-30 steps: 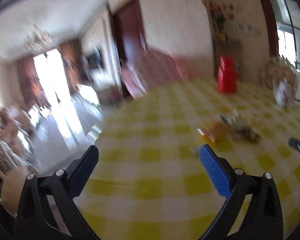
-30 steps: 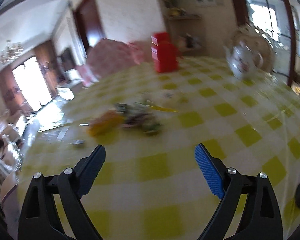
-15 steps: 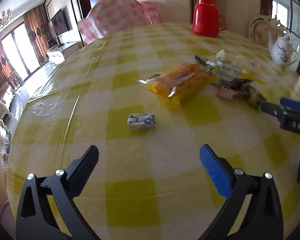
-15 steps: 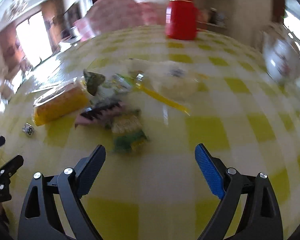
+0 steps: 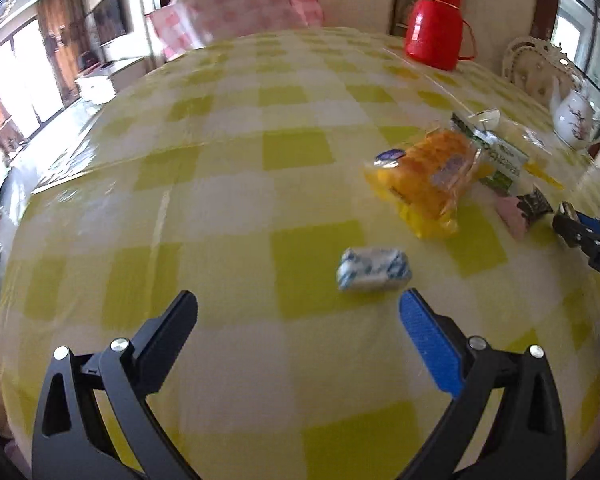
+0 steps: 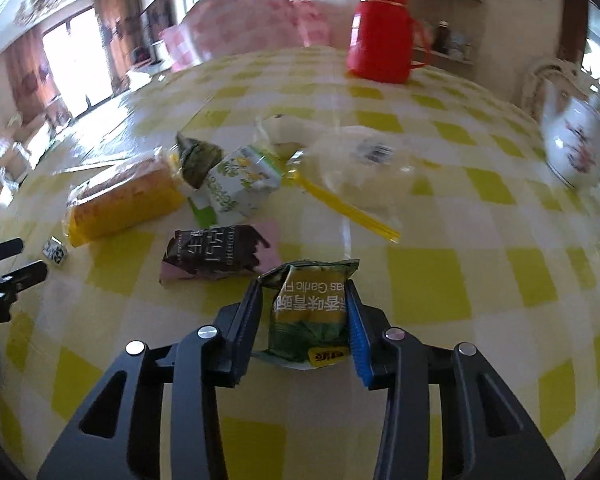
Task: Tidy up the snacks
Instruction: 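Grasp the green snack bag with the right tool while the left tool grasps the small white-blue packet, then lift and carry the green bag and white-blue packet over the box with both tools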
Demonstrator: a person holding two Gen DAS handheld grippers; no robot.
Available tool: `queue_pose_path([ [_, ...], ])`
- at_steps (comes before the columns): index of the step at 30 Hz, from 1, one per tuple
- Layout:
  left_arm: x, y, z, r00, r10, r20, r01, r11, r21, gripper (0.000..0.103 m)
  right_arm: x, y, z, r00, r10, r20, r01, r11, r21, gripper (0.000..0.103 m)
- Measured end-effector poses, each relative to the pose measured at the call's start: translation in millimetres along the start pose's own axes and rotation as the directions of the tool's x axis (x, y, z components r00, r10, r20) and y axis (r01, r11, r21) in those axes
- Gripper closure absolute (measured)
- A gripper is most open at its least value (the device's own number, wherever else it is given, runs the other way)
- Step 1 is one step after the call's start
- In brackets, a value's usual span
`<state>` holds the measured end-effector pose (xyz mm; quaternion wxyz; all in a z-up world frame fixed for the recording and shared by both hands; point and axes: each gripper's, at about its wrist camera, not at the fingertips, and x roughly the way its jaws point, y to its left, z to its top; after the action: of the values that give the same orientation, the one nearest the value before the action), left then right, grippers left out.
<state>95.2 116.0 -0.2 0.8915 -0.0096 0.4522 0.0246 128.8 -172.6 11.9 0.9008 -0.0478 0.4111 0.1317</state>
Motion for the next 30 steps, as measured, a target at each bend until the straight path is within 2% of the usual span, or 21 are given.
queue_pose_path([
  [4,9,-18,11,0.999,-0.037,-0.007,0.037,0.999,-0.013,0.002,-8,-7,-12,1.000,-0.003,0.009,0.002,0.999,0.044,0.063],
  [5,14,-22,11,1.000,-0.013,-0.022,0.012,1.000,-0.028,0.002,-11,-7,-15,1.000,-0.002,0.014,0.001,0.999,0.054,0.063],
  [7,14,-30,11,0.999,0.035,-0.013,-0.036,0.998,-0.046,0.013,-16,-6,-19,1.000,-0.003,0.023,0.002,0.998,0.060,0.063],
  [8,11,-33,10,0.998,0.064,0.006,-0.063,0.997,-0.048,0.040,-19,-5,-22,1.000,-0.002,0.028,0.000,0.998,0.061,0.063],
  [9,7,-38,9,0.998,0.053,0.024,-0.053,0.998,-0.025,0.069,-25,-3,-25,0.999,-0.002,0.038,-0.001,0.998,0.064,0.063],
  [15,-11,-49,-7,0.998,0.009,0.057,-0.008,1.000,-0.010,0.069,-62,-2,-27,0.991,-0.044,0.129,0.032,0.995,0.091,0.063],
  [18,-39,-58,-14,0.992,-0.018,0.127,0.021,1.000,-0.020,0.069,-97,0,-22,0.974,-0.077,0.214,0.057,0.994,0.098,0.063],
  [20,-56,-69,-15,0.984,-0.026,0.178,0.029,0.999,-0.015,0.069,-120,2,-18,0.956,-0.110,0.272,0.086,0.991,0.100,0.063],
  [24,-94,-89,-17,0.959,-0.053,0.277,0.057,0.998,-0.007,0.069,-168,5,-15,0.907,-0.177,0.382,0.139,0.982,0.124,0.063],
  [30,-151,-115,-27,0.915,-0.080,0.396,0.069,0.997,0.041,0.069,-226,9,-7,0.828,-0.250,0.502,0.200,0.968,0.152,0.063],
])
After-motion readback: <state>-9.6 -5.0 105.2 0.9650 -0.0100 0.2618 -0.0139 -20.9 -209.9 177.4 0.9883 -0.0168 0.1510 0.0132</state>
